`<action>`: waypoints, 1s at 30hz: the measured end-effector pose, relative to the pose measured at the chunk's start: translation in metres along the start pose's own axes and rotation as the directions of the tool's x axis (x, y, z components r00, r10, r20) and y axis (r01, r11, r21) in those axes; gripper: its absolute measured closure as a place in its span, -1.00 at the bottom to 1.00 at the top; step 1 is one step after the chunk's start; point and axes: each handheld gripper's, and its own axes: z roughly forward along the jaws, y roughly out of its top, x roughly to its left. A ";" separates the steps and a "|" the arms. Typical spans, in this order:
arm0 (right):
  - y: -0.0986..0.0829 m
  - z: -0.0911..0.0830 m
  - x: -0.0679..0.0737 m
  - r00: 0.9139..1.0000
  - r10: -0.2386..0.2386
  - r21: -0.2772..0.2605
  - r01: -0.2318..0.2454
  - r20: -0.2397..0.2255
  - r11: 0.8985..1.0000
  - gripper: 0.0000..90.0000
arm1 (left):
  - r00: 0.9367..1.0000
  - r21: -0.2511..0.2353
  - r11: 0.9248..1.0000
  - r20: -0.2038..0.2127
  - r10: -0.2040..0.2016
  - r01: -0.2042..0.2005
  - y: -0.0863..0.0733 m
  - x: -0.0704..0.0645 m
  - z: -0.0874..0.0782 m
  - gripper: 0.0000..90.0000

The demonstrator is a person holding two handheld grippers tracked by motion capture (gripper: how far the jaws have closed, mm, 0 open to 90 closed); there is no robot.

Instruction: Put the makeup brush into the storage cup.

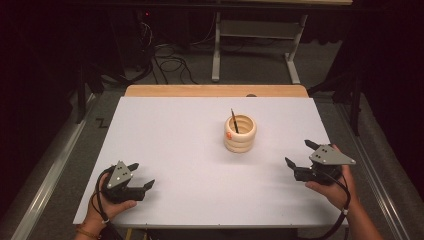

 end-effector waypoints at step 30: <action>-0.045 -0.023 0.003 1.000 0.019 0.050 -0.019 -0.007 0.999 -0.60 | 1.000 0.013 1.000 0.002 0.013 -0.013 0.000 -0.001 0.001 -0.51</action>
